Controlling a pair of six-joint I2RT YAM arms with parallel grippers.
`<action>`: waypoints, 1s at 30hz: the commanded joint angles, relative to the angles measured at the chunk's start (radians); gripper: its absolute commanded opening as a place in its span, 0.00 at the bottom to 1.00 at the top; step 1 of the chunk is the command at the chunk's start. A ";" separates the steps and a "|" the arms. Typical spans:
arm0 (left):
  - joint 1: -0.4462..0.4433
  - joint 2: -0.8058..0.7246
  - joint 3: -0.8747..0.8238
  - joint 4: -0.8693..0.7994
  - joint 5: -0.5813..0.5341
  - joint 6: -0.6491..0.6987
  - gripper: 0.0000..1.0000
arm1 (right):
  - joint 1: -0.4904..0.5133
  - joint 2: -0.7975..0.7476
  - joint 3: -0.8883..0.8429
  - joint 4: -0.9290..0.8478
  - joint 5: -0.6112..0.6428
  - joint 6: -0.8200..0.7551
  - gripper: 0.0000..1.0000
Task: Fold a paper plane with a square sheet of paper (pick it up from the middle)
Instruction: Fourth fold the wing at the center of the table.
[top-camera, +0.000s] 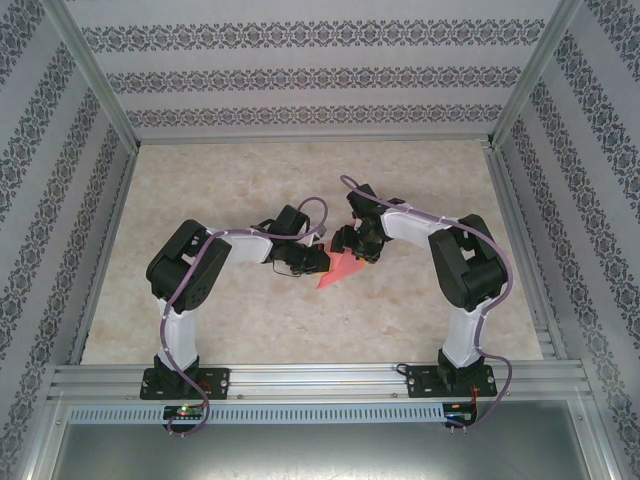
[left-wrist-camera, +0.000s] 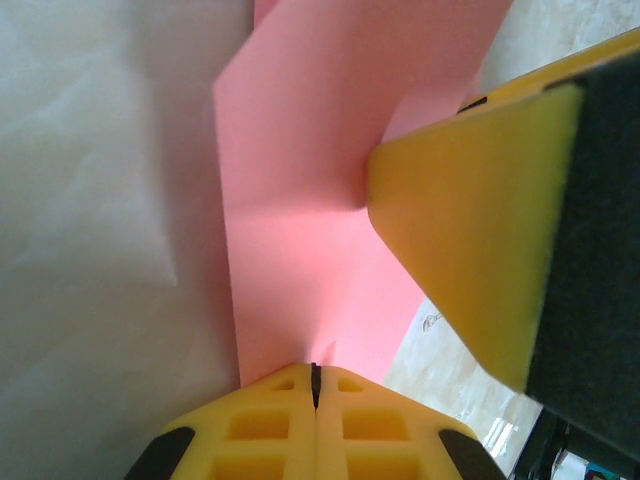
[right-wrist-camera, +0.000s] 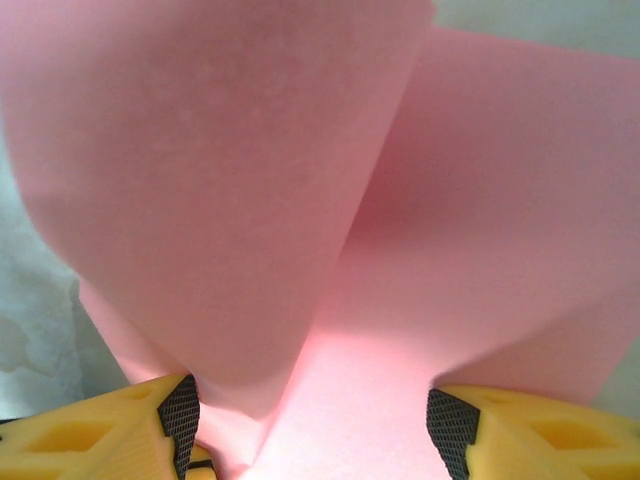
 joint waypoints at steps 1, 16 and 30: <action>-0.009 -0.016 -0.004 -0.031 0.014 0.035 0.07 | -0.004 0.127 -0.065 -0.118 0.201 0.041 0.64; 0.017 -0.130 -0.058 0.046 -0.057 -0.027 0.17 | -0.003 0.181 -0.071 -0.148 0.245 0.054 0.47; 0.014 -0.146 -0.095 0.204 0.012 -0.095 0.19 | 0.000 0.196 -0.083 -0.144 0.246 0.064 0.47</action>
